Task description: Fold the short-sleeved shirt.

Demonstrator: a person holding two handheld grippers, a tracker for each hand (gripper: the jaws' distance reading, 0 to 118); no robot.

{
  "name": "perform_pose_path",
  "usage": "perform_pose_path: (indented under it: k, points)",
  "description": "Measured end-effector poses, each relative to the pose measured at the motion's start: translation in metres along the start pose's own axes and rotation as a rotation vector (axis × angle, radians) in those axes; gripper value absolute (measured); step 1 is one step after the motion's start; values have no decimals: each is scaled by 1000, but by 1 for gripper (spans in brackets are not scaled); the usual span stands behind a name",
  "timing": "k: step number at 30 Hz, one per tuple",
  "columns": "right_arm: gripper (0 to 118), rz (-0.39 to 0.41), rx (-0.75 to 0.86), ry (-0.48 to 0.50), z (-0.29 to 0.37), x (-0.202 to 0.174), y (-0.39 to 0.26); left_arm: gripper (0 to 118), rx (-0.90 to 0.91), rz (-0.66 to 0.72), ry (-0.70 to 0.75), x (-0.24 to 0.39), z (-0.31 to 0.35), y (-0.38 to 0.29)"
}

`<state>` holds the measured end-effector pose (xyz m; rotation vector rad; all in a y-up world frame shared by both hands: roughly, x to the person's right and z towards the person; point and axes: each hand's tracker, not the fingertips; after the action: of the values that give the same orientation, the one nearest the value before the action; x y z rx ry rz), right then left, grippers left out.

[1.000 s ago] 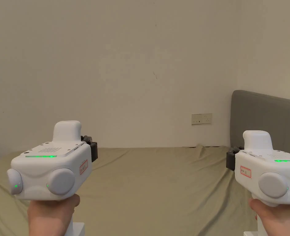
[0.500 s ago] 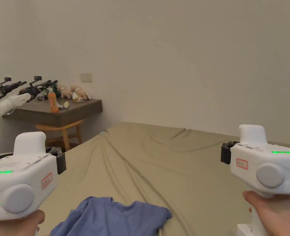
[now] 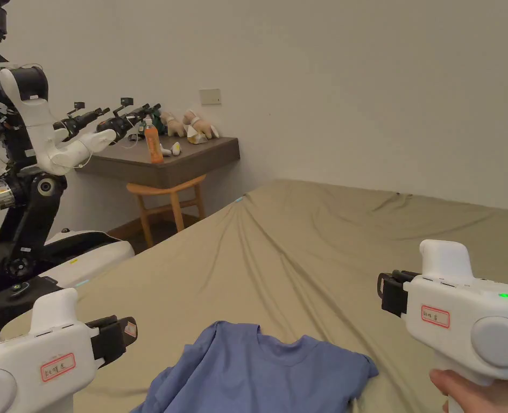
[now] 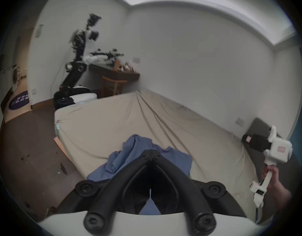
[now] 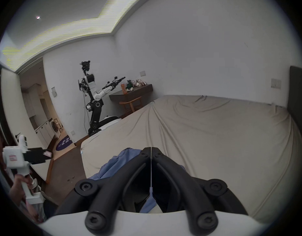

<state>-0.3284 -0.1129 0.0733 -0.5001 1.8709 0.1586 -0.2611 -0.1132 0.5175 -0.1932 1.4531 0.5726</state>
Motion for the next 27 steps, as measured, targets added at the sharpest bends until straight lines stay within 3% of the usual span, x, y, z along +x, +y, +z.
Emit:
perform_pose_path:
  k: [2,3,4,5,15,17,18,19,20,21,22,23,24,26,27]
  points:
    - [3,-15,-17,-23,-6,16,-10,0,-60,-47,-32,12,-50,0]
    - [3,-24,-31,-30,-13,26,-14,23,-103,-38,-73,18,-79,-1]
    - [3,-29,-43,-40,-18,36,-19,99,-160,-17,-118,14,-116,0]
    - [3,-27,-60,-60,-21,44,-26,118,-228,-25,-110,25,-149,-4]
    - [3,-65,-167,-173,-48,120,-72,118,-606,-47,-151,136,-360,-117]
    - [3,-33,-183,-196,-48,127,-79,118,-697,59,-314,150,-365,-145]
    - [3,0,-190,-205,-48,129,-83,117,-699,30,-255,156,-366,-152]
    - [3,30,-204,-211,-49,131,-87,117,-639,-95,-150,166,-354,-158]
    - [3,30,-215,-209,-49,133,-91,114,-585,-210,-133,176,-345,-161]
    - [3,20,-219,-205,-48,136,-94,104,-576,-280,-88,180,-343,-163]
    - [3,-3,-227,-196,-47,138,-97,79,-546,-356,-26,182,-339,-163]
    - [3,-41,-226,-192,-45,140,-100,64,-525,-358,-40,172,-336,-158]
    - [3,-67,-223,-189,-43,142,-102,55,-534,-254,-116,160,-336,-153]
    - [3,-63,-216,-189,-38,143,-104,10,-556,-79,-76,141,-336,-146]
    - [3,-47,-217,-198,-35,142,-105,8,-540,3,-70,126,-334,-140]
